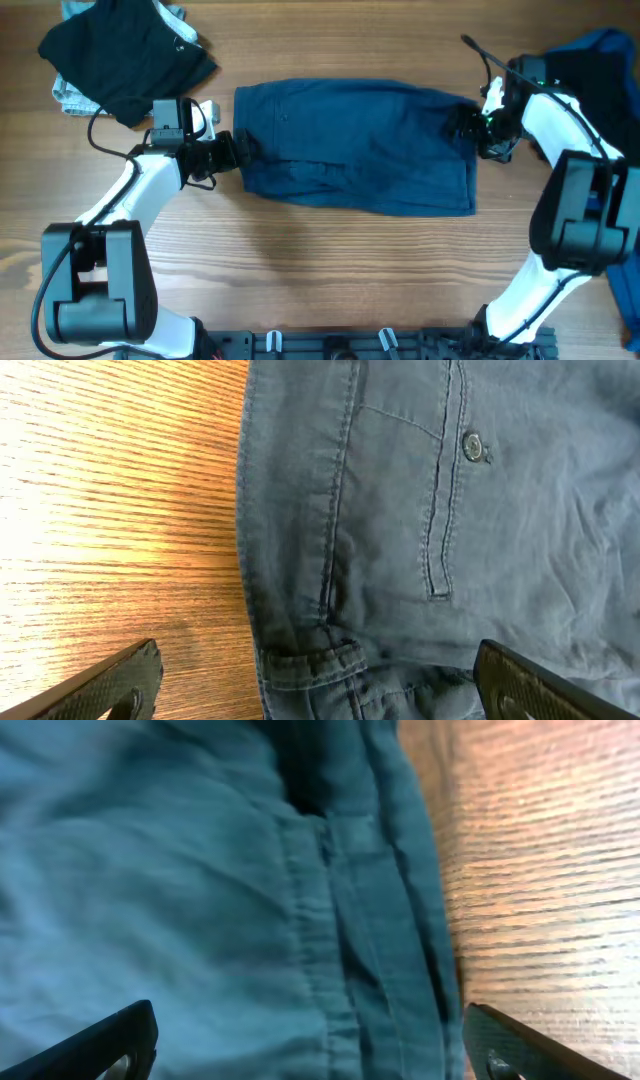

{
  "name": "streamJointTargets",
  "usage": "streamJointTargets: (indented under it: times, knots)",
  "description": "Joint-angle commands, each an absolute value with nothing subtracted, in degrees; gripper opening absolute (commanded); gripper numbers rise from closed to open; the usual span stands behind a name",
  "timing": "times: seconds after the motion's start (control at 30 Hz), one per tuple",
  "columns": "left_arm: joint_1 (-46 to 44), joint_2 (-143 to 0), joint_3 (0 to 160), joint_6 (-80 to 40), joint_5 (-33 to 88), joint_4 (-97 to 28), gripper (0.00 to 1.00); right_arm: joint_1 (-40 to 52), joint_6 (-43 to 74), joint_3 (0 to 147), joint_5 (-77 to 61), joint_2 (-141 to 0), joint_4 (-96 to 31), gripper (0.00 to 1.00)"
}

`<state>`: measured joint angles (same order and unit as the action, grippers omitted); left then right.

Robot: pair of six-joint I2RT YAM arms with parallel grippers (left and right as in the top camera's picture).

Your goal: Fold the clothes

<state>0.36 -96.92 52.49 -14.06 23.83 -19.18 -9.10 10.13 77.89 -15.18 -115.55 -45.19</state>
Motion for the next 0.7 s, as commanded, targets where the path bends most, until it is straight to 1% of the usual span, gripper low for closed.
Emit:
streamJointTargets:
  times: [0.0,0.1,0.2,0.27,0.33,0.4,0.43,0.47,0.53,0.6,0.63,0.67]
  knots:
    - [0.10,-97.54,53.10,-14.41,24.14,-18.87,1.00,-8.97,9.02,78.26,-12.12,-117.34,-45.45,0.99]
    - [0.10,-97.54,53.10,-14.41,24.14,-18.87,1.00,-8.97,9.02,78.26,-10.79,-117.84,-45.25,1.00]
    - [0.10,-97.54,53.10,-14.41,24.14,-18.87,1.00,-8.97,8.97,78.24,-13.63,-118.67,-45.67,0.99]
    - [0.10,-97.54,53.10,-14.39,24.14,-18.87,1.00,-8.86,9.02,77.58,-15.49,-119.24,-45.58,0.94]
    - [0.10,-97.54,53.10,-14.41,24.14,-18.85,1.00,-8.16,9.04,75.02,-18.83,-120.01,-43.83,0.85]
    - [0.10,-97.54,53.10,-14.41,24.14,-18.85,1.00,-7.38,9.02,73.63,-18.98,-120.53,-42.57,0.84]
    - [0.10,-97.54,53.10,-14.41,24.14,-18.87,1.00,-7.07,9.04,73.19,-18.96,-120.57,-42.37,0.82]
    - [0.10,-97.54,53.10,-14.41,24.14,-18.87,1.00,-6.70,9.10,72.49,-18.96,-120.57,-41.91,0.77]
    - [0.10,-97.54,53.10,-14.41,24.14,-18.87,1.00,-6.42,9.63,72.20,-19.16,-120.57,-41.85,0.48]
    - [0.10,-97.54,53.10,-14.41,24.14,-18.87,1.00,-6.37,11.16,72.20,-19.16,-120.55,-41.80,0.25]
    - [0.10,-97.54,53.10,-14.41,24.14,-18.87,1.00,-6.39,12.08,72.20,-19.14,-120.55,-41.80,0.14]
    - [0.10,-97.54,53.10,-14.39,24.14,-18.87,1.00,-6.39,12.67,72.20,-18.90,-120.55,-41.82,0.07]
